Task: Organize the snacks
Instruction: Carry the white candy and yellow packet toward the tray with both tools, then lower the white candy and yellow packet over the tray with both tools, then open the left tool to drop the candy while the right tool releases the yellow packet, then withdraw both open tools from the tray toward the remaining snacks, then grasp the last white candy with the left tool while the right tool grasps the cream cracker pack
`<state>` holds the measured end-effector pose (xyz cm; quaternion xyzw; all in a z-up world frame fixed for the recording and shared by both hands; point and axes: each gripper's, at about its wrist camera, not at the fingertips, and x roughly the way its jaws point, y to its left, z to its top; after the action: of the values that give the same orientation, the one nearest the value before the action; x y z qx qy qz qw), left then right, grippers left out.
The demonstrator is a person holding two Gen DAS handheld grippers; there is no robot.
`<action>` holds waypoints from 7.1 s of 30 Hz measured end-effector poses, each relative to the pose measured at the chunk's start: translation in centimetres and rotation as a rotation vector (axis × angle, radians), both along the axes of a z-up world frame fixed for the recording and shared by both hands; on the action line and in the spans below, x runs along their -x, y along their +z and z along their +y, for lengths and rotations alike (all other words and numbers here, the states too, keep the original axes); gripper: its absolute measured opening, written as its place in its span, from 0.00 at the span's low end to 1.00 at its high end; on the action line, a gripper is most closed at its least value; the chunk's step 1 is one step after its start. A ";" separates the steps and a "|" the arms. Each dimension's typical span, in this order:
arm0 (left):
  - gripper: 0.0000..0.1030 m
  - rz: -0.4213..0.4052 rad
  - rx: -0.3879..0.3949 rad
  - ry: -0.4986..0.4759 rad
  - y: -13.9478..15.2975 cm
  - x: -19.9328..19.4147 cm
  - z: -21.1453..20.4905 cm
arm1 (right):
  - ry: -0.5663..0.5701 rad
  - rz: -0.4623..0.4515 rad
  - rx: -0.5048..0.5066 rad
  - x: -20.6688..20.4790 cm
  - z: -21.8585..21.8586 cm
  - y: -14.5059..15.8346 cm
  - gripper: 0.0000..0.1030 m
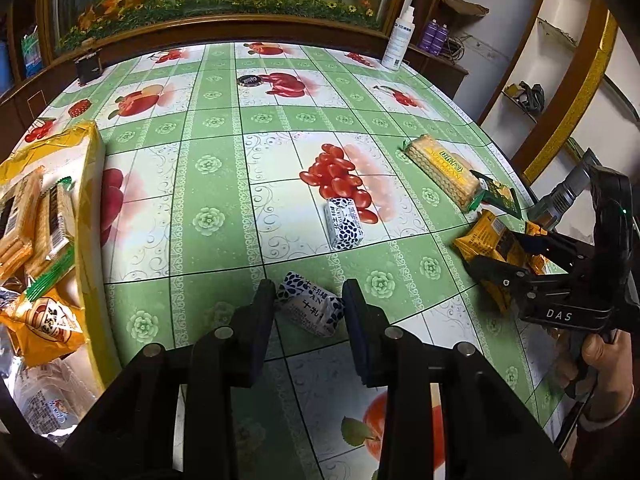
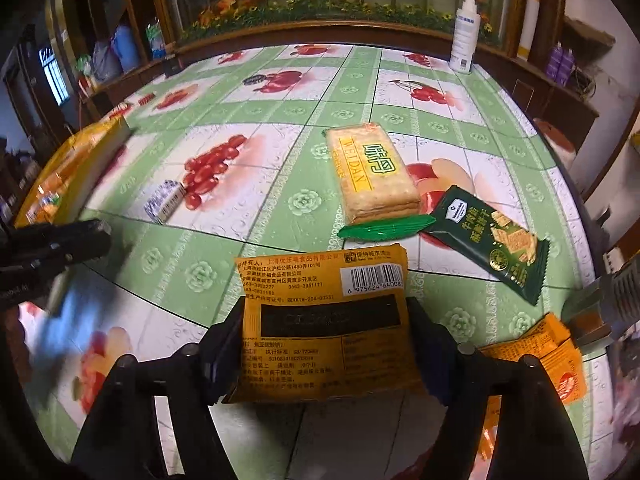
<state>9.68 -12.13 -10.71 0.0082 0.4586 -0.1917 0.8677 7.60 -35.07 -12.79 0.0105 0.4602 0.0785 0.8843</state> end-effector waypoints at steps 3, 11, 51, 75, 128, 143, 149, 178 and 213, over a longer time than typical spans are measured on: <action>0.31 -0.010 0.007 0.008 0.5 0.3 0.5 | -0.005 -0.014 -0.027 0.5 0.1 0.3 0.72; 0.31 -0.060 0.008 0.062 2.6 1.6 2.5 | 0.001 -0.077 -0.131 2.1 1.1 3.0 0.71; 0.31 -0.175 0.084 0.368 6.8 8.0 19.5 | 0.237 -0.142 -0.344 3.2 16.4 8.2 0.71; 0.31 -0.129 0.084 0.411 4.9 6.7 22.0 | 0.291 -0.109 -0.415 0.4 20.6 7.7 0.71; 0.65 -0.114 -0.187 0.518 2.1 1.9 21.2 | 0.375 -0.025 -0.373 -9.7 32.1 4.5 0.76; 0.65 -0.161 -0.188 0.512 4.3 3.5 19.6 | 0.217 -0.086 -0.444 -6.5 21.8 6.4 0.82; 0.66 -0.183 -0.160 0.453 5.4 3.5 16.4 | 0.076 -0.089 -0.424 -4.0 13.8 4.9 0.82; 0.66 -0.046 -0.109 0.130 1.4 -2.1 -2.7 | -0.145 -0.131 -0.244 -3.7 -3.3 2.9 0.83; 0.16 -0.116 -0.222 0.140 1.0 -2.1 -2.8 | -0.058 -0.078 -0.321 -5.9 -0.7 3.0 0.46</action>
<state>11.78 -14.94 -9.75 0.0832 0.4256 -0.0780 0.8977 13.52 -35.81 -9.83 0.1616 0.4065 0.1257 0.8904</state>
